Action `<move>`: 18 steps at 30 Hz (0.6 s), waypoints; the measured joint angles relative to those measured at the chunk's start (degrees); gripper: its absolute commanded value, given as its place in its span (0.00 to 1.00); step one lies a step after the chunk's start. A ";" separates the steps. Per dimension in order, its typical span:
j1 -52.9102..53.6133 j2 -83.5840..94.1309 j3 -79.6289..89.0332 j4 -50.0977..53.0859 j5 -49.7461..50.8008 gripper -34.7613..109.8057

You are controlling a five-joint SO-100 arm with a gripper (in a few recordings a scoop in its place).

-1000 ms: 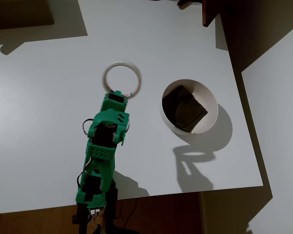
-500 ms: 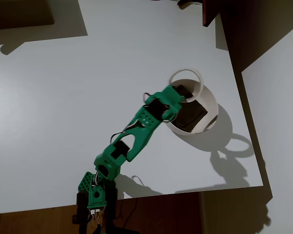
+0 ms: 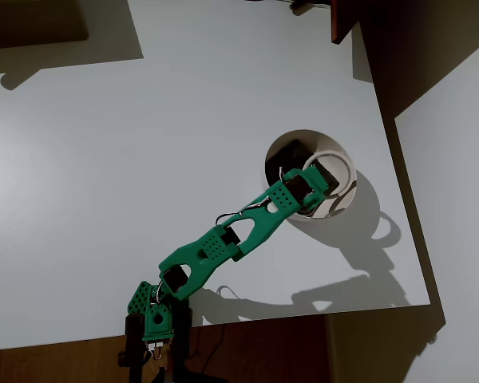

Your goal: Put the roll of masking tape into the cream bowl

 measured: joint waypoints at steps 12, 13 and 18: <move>-0.26 -3.08 -1.23 0.00 1.23 0.36; -0.79 -3.08 -1.32 0.00 1.58 0.36; -2.37 -3.08 -1.32 0.00 3.25 0.18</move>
